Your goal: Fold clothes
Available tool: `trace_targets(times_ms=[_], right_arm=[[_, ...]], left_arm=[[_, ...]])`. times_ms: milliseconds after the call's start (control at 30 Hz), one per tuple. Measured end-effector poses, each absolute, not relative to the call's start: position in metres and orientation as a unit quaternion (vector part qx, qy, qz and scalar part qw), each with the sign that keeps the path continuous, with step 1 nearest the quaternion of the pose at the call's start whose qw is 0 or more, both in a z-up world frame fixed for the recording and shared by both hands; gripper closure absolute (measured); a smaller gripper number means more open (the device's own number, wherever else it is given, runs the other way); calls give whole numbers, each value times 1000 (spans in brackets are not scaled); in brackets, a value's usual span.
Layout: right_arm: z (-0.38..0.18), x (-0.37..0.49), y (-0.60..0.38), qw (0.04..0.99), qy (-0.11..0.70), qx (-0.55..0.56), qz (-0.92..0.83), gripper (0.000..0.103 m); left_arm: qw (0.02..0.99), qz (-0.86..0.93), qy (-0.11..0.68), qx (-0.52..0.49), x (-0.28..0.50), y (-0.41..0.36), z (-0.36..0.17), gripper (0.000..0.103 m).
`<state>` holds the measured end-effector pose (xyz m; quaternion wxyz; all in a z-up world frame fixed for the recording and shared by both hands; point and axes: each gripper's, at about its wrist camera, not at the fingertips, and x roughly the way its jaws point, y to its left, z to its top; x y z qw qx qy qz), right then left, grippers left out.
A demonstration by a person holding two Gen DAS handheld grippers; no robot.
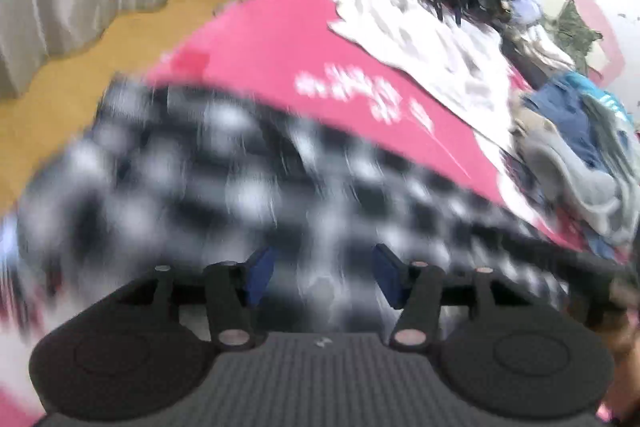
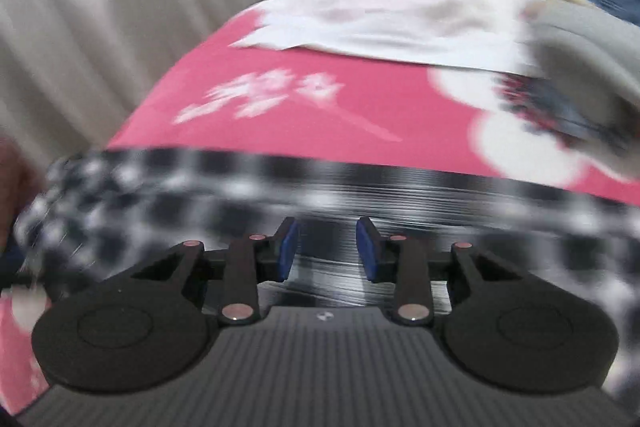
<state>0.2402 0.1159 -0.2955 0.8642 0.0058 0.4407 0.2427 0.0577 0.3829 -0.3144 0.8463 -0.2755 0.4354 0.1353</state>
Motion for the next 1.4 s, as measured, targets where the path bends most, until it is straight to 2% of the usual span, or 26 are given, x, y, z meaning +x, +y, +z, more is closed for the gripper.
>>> trace_targets(times_ms=[67,133,233,400,533,900,1400], right_arm=[[-309,250,140,857,443,-17,262,72],[-320,259,151,858,447,-26,252,72],[-324,271,157,861,455,-21,227,72],[-304,254,170,862,431,-26,268,73],[-306,259,166,861,440,-13,255,72],[-334,274,152,851,470,2,233,71],[-330,270,154,851,468,-14,239,69]], left_arm=[[839,176,449,-252,85,399,-325,49],[818,202,480,-244,95,414,-338,54],[806,210,487,-264,95,422,-336,48],[795,233,501,-250,101,414,-337,45],[786,241,518,-236,112,409,-339,42],[764,269,548,-210,143,400,-343,40],[762,288,553,-174,151,388,-346,38]])
